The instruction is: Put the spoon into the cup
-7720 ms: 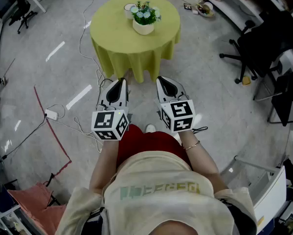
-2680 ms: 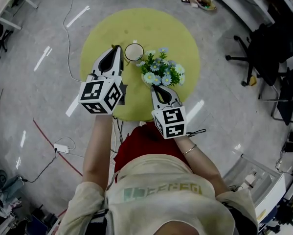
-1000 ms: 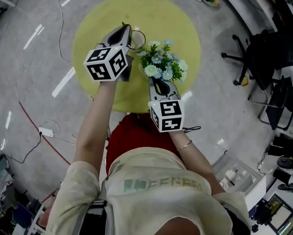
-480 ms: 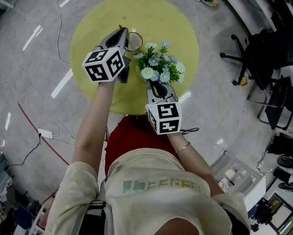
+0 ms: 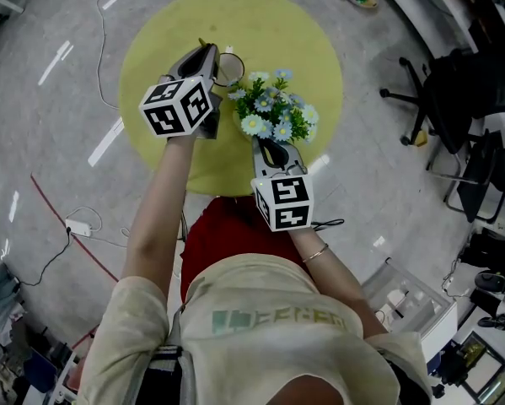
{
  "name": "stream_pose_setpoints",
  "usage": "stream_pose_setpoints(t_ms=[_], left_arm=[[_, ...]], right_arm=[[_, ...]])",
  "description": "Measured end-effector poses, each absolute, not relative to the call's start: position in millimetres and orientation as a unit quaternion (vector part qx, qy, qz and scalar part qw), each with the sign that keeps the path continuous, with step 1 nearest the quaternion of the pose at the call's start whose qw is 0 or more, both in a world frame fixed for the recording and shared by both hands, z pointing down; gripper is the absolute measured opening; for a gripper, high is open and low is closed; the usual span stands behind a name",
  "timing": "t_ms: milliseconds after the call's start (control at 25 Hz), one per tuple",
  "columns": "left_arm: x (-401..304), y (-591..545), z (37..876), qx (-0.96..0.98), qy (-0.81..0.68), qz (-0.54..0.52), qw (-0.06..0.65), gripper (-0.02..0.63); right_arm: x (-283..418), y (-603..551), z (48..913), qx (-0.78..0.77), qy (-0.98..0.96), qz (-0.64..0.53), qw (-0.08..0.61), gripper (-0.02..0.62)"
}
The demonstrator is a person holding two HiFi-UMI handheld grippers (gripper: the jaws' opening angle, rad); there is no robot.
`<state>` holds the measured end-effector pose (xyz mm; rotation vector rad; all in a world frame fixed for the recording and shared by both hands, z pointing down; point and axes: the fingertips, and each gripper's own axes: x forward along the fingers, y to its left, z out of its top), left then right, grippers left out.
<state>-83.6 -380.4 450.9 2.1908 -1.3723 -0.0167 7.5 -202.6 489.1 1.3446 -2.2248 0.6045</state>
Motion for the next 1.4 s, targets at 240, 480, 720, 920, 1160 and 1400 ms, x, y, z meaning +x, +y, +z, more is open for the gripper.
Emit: stream_pose_setpoints(t_ms=[240,480,720,920,1160,1400], left_arm=[[-85.8,-379.7,457.1,0.811,-0.512,0.002,0.283,0.061],[-87.7,-377.1,463.9,0.805,-0.516,0.011,0.294,0.108],[-93.6,-372.6,473.7,0.791,-0.519,0.003,0.323,0.156],[-102.5,-362.5,474.2,0.783,-0.527,-0.008,0.329,0.161],[-110.4,-346.3,477.1,0.779,-0.534,-0.014,0.329,0.161],[-121.5,-322.1,485.2,0.772,-0.536,-0.017,0.342,0.161]], right_arm=[[7.2,-201.2,492.7,0.488,-0.810,0.223,0.235,0.037],[9.5,-201.2,495.1,0.491,-0.807,0.224,0.240,0.037],[7.7,-196.8,496.4,0.491,-0.806,0.223,0.244,0.037],[6.5,-191.7,495.1,0.492,-0.806,0.223,0.243,0.037],[2.2,-183.8,496.8,0.491,-0.805,0.223,0.246,0.037],[-3.1,-172.3,498.0,0.490,-0.805,0.221,0.249,0.037]])
